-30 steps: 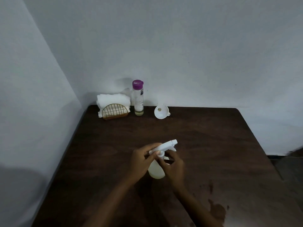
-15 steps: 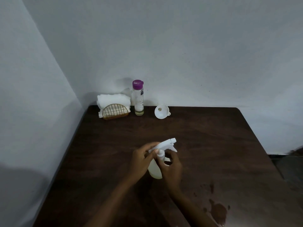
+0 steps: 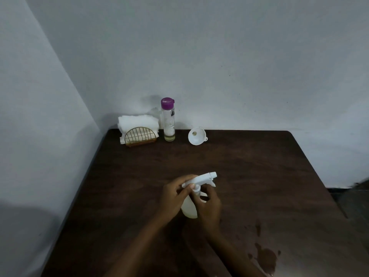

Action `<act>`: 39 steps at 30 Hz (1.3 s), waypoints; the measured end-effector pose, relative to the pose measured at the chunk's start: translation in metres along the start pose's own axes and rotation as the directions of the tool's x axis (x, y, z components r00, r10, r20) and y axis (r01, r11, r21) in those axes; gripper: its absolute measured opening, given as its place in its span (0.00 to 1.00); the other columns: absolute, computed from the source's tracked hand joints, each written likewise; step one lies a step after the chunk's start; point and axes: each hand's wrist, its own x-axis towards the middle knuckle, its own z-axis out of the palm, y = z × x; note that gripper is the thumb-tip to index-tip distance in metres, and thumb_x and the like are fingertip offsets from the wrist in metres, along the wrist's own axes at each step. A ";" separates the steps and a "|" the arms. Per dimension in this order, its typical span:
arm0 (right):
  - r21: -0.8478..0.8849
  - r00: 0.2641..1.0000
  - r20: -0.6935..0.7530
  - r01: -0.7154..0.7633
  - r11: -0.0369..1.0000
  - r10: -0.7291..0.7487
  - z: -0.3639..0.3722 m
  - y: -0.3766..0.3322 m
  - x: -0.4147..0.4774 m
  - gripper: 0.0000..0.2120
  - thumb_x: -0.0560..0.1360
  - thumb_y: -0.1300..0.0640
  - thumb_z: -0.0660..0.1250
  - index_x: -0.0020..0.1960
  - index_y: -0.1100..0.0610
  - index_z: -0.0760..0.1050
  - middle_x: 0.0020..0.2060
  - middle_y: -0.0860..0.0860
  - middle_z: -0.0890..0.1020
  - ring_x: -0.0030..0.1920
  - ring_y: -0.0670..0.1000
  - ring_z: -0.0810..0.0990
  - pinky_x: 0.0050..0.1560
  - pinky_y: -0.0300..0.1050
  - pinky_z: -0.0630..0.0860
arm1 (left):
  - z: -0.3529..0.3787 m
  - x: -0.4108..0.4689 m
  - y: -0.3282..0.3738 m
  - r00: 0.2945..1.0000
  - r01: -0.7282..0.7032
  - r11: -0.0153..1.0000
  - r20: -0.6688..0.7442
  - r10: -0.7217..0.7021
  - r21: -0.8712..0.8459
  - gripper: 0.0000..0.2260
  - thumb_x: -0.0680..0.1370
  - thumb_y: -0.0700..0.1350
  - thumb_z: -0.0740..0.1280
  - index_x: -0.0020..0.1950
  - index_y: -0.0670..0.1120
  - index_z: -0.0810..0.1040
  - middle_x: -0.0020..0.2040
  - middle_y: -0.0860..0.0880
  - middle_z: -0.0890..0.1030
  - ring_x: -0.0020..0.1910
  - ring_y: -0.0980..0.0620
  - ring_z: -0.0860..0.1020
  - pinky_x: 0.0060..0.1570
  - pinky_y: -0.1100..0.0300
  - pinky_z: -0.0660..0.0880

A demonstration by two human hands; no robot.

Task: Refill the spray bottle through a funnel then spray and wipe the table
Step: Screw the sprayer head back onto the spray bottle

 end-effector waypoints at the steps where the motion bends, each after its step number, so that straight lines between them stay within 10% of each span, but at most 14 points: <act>1: 0.012 1.000 0.001 0.005 1.000 -0.005 0.000 -0.001 -0.002 0.17 0.69 0.42 0.68 0.50 0.52 0.77 0.46 0.46 0.81 0.50 0.46 0.79 0.48 0.42 0.76 | 0.000 0.000 0.000 1.000 0.003 1.000 0.004 -0.003 0.002 0.13 0.76 0.39 0.66 0.55 0.55 0.75 0.53 0.58 0.79 0.53 0.69 0.76 0.53 0.70 0.72; 8: 0.016 0.998 0.042 0.053 0.998 -0.053 -0.004 0.001 -0.005 0.06 0.74 0.48 0.65 0.47 0.49 0.77 0.43 0.46 0.81 0.47 0.45 0.79 0.45 0.47 0.76 | -0.001 0.000 -0.001 1.000 -0.012 1.000 0.008 0.012 -0.017 0.13 0.76 0.39 0.66 0.54 0.57 0.76 0.52 0.59 0.79 0.54 0.66 0.77 0.52 0.70 0.74; 13: 0.037 0.999 0.037 0.036 0.999 -0.037 -0.005 -0.001 -0.005 0.21 0.67 0.39 0.66 0.52 0.52 0.77 0.46 0.45 0.82 0.50 0.44 0.79 0.51 0.47 0.78 | -0.001 0.000 -0.002 1.000 -0.001 1.000 0.012 0.001 -0.015 0.13 0.76 0.39 0.66 0.54 0.57 0.75 0.51 0.60 0.79 0.52 0.68 0.77 0.51 0.71 0.73; 23: 0.038 0.993 0.102 0.056 0.998 -0.060 -0.009 0.000 0.000 0.15 0.69 0.40 0.64 0.49 0.47 0.79 0.46 0.44 0.82 0.51 0.46 0.79 0.49 0.52 0.78 | 0.000 0.001 -0.004 1.000 -0.013 1.000 0.007 0.013 -0.028 0.14 0.75 0.38 0.66 0.53 0.57 0.76 0.52 0.58 0.80 0.54 0.64 0.77 0.53 0.68 0.74; 30: -0.003 0.995 0.081 0.065 0.998 -0.064 -0.009 0.004 0.002 0.06 0.72 0.53 0.71 0.48 0.49 0.79 0.43 0.45 0.83 0.48 0.44 0.80 0.50 0.48 0.78 | 0.000 0.001 -0.007 1.000 0.003 0.999 0.003 -0.003 -0.044 0.12 0.75 0.39 0.66 0.54 0.54 0.76 0.53 0.56 0.80 0.55 0.63 0.77 0.53 0.67 0.74; 39: -0.012 0.984 0.133 0.121 0.993 -0.118 -0.010 0.001 -0.001 0.14 0.71 0.39 0.61 0.51 0.44 0.76 0.50 0.43 0.80 0.53 0.42 0.77 0.44 0.33 0.74 | 0.000 0.001 -0.005 1.000 0.002 0.998 0.011 -0.001 -0.055 0.13 0.75 0.39 0.66 0.54 0.56 0.76 0.52 0.59 0.79 0.54 0.67 0.76 0.50 0.71 0.73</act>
